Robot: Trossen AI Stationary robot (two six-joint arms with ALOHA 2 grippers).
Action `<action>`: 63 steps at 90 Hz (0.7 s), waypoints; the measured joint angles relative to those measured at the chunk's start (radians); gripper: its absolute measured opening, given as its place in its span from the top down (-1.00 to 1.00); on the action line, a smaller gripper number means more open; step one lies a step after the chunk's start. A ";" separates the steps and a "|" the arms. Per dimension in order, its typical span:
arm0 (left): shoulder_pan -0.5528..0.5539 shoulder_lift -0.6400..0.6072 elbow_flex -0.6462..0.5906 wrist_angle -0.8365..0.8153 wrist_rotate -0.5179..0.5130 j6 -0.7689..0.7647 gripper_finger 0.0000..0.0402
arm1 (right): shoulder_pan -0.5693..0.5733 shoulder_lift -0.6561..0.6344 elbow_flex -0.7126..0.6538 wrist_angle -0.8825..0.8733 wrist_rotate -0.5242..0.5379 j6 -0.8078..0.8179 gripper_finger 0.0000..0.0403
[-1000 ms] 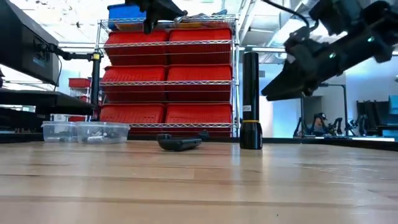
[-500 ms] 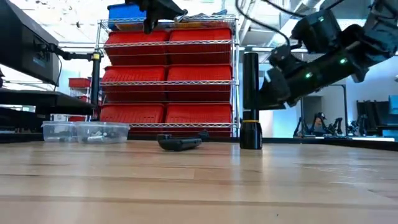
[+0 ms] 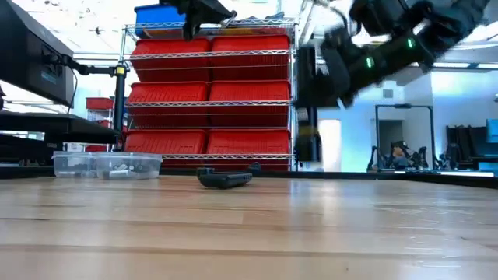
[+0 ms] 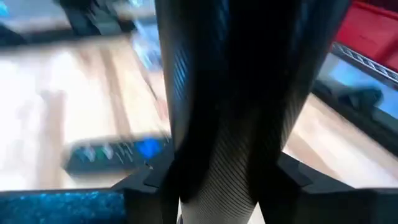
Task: Insert battery
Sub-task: Insert the silver battery into the flashlight's battery compartment
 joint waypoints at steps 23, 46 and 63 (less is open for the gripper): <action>-0.022 0.064 0.000 0.332 0.001 -0.050 0.91 | -0.080 -0.031 0.272 -0.236 -0.254 0.009 0.30; -0.067 0.098 0.001 0.454 0.000 -0.034 0.91 | -0.068 0.065 0.463 -0.401 -0.314 0.020 0.30; -0.095 0.097 0.002 0.452 -0.027 0.042 0.91 | -0.068 0.133 0.505 -0.418 -0.315 0.070 0.30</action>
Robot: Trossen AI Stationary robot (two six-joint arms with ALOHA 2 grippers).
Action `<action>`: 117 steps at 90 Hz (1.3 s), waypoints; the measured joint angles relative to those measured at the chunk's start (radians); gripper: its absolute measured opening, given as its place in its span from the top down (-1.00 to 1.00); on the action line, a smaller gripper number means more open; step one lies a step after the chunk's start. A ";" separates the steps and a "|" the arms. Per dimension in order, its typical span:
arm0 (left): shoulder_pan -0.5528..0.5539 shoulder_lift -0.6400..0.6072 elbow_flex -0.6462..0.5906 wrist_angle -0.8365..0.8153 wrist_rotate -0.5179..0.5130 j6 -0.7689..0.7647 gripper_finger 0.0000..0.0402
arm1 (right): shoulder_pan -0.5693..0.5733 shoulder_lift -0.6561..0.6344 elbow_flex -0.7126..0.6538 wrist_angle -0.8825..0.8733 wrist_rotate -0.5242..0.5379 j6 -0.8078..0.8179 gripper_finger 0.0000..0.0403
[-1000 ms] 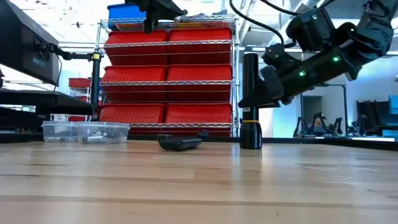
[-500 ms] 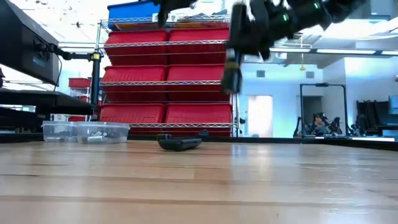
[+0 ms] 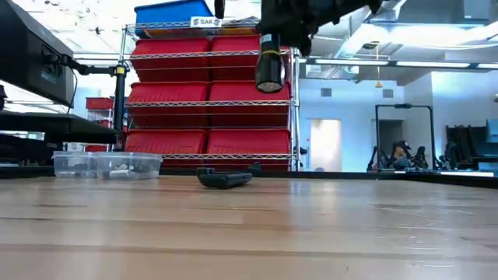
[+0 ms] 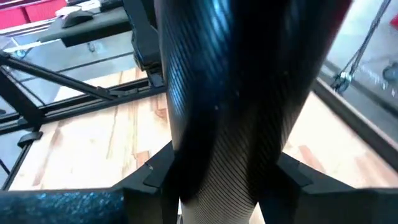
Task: Insert battery
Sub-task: Insert the silver battery into the flashlight's battery compartment
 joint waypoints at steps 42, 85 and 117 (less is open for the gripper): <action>-0.004 -0.009 0.000 -0.097 0.021 0.094 0.91 | 0.008 -0.005 0.010 -0.022 0.004 0.001 0.30; -0.001 -0.152 -0.001 -0.514 -0.039 0.140 0.91 | -0.007 -0.021 -0.249 0.180 0.130 -0.002 0.30; -0.001 -0.188 -0.001 -0.689 -0.046 0.074 0.91 | 0.048 0.079 -0.560 0.592 0.246 -0.044 0.30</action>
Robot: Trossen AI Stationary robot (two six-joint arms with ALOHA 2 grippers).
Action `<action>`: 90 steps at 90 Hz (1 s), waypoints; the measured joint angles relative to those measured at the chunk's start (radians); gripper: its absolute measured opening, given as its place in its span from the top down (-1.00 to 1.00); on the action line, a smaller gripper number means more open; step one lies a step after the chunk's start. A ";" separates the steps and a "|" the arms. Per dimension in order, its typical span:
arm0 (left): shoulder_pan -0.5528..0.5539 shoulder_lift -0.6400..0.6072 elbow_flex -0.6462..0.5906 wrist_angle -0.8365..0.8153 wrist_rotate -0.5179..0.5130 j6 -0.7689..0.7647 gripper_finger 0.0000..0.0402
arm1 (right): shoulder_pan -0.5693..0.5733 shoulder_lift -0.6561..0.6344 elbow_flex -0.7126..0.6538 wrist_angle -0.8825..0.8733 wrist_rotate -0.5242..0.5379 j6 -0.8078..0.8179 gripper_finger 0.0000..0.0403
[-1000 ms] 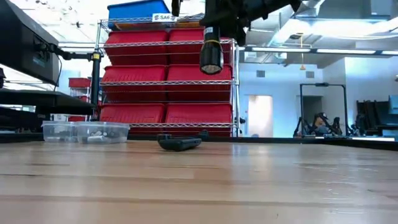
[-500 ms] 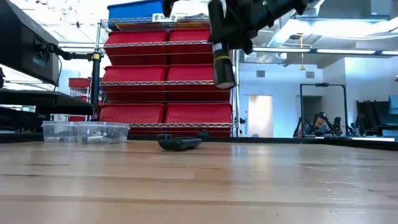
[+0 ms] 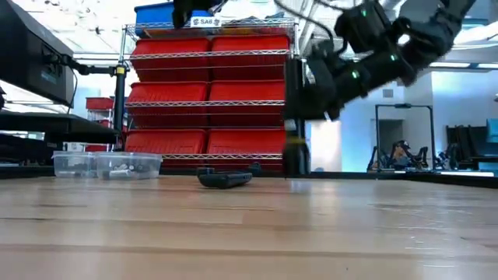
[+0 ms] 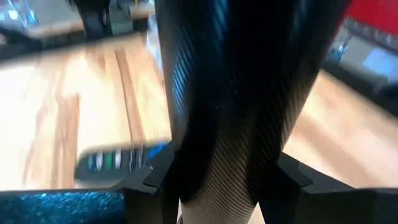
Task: Insert battery
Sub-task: Insert the silver battery into the flashlight's battery compartment
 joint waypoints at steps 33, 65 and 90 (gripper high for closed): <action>0.000 0.003 0.000 -0.014 0.010 -0.001 0.91 | 0.019 0.019 -0.001 0.015 0.006 0.000 0.30; 0.000 0.003 0.000 -0.011 0.010 0.002 0.91 | 0.022 0.011 0.020 -0.029 0.007 0.058 -0.37; 0.000 0.003 0.000 -0.003 0.009 0.012 0.91 | 0.031 -0.051 0.057 -0.034 0.008 0.028 -0.39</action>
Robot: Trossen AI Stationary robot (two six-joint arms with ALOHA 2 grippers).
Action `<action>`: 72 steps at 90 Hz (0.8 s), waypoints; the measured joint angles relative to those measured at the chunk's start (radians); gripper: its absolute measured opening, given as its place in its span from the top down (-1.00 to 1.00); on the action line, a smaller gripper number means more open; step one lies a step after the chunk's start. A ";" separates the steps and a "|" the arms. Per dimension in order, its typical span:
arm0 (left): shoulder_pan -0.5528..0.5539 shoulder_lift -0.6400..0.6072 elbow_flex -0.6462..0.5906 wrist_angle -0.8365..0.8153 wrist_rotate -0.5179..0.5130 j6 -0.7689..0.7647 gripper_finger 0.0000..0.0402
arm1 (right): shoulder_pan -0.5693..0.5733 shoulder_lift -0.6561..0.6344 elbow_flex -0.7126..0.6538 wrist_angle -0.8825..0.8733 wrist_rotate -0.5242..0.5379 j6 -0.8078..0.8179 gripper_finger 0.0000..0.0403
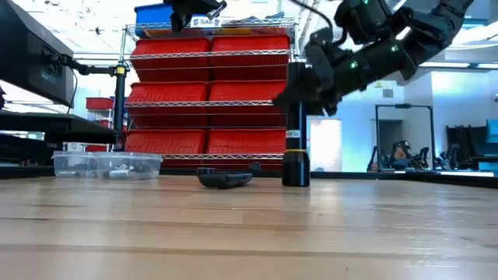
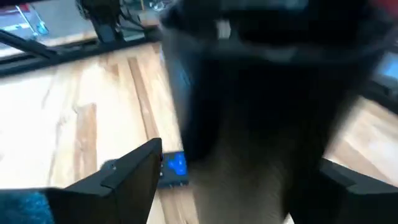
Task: Insert battery
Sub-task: Insert the silver battery into the flashlight's battery compartment
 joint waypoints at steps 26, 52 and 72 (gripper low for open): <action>0.000 -0.002 0.000 0.016 -0.015 0.017 1.00 | -0.017 -0.127 0.044 -0.125 0.011 -0.095 -0.39; 0.000 -0.002 0.000 0.034 -0.015 0.018 1.00 | -0.023 -0.249 0.106 -0.154 0.013 -0.214 -0.40; 0.000 -0.002 0.000 -0.035 -0.028 0.008 1.00 | -0.019 -0.311 0.122 -0.157 0.013 -0.218 -0.40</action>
